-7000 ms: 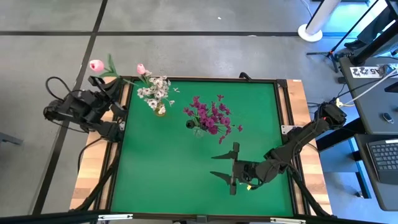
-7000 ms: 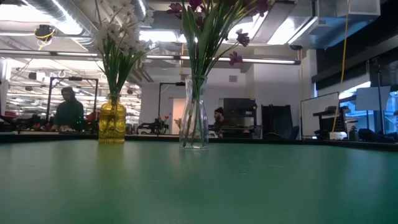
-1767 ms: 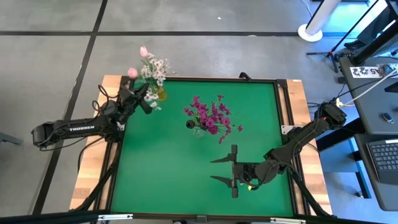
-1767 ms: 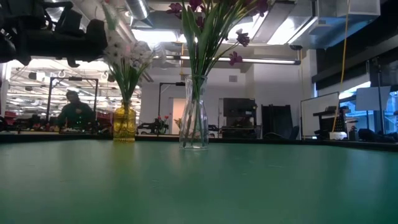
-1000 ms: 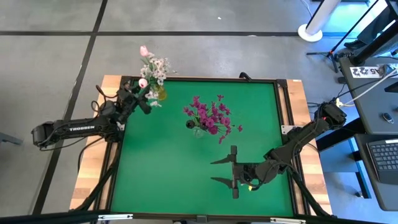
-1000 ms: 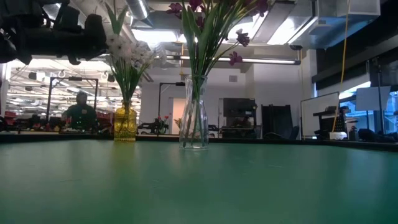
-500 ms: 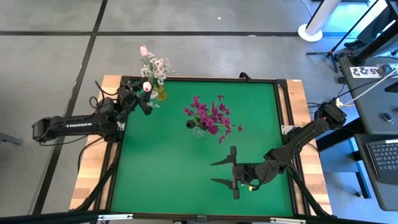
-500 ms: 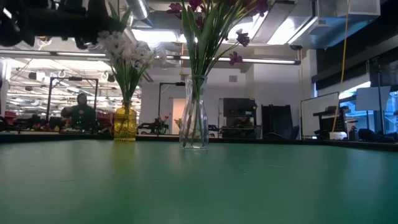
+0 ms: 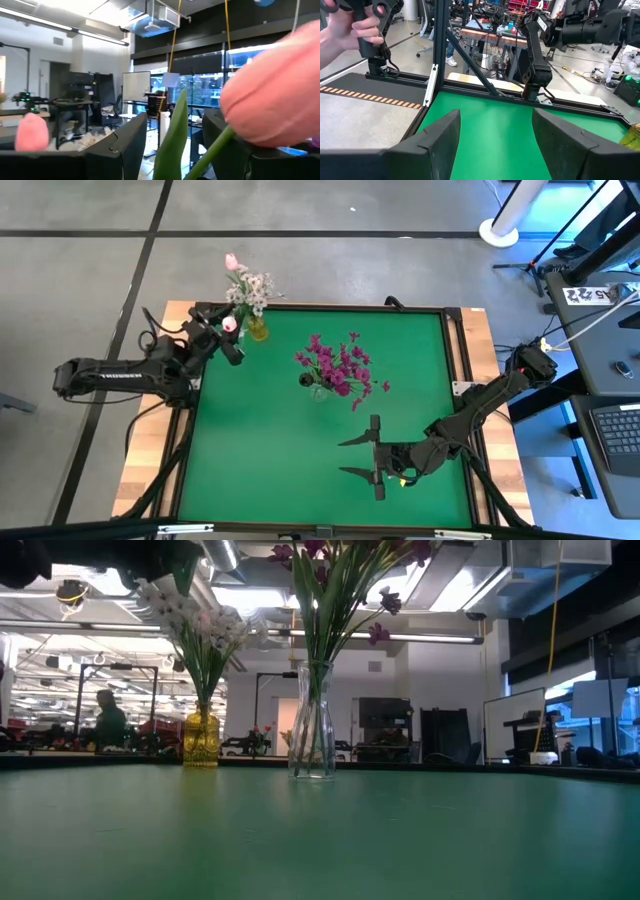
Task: Sort flowers into vase by color
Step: Put the pink tulip into the yellow vase
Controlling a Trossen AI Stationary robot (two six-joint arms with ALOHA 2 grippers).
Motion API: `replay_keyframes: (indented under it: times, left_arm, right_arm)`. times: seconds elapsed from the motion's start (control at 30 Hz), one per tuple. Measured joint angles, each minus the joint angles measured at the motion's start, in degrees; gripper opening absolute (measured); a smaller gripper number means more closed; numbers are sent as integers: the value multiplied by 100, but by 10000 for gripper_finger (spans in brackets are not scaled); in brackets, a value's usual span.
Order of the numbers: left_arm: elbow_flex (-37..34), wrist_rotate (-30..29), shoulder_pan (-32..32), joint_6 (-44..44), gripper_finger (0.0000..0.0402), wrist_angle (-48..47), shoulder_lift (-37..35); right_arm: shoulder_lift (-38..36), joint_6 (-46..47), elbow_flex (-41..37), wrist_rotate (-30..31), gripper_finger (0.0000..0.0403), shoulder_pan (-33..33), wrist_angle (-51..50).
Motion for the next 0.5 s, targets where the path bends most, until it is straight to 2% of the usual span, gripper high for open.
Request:
replay_keyframes:
  times: [0.23,0.37,0.5]
  left_arm:
    - [207,-245,-105,147,177,2,0]
    - [281,-349,-103,313,144,5,4]
    - [282,-602,-80,402,93,-58,4]
  right_arm:
    - [0,0,2,-2,246,-2,0]
    - [0,1,1,-2,246,-2,2]
    - [0,22,0,-4,246,-2,2]
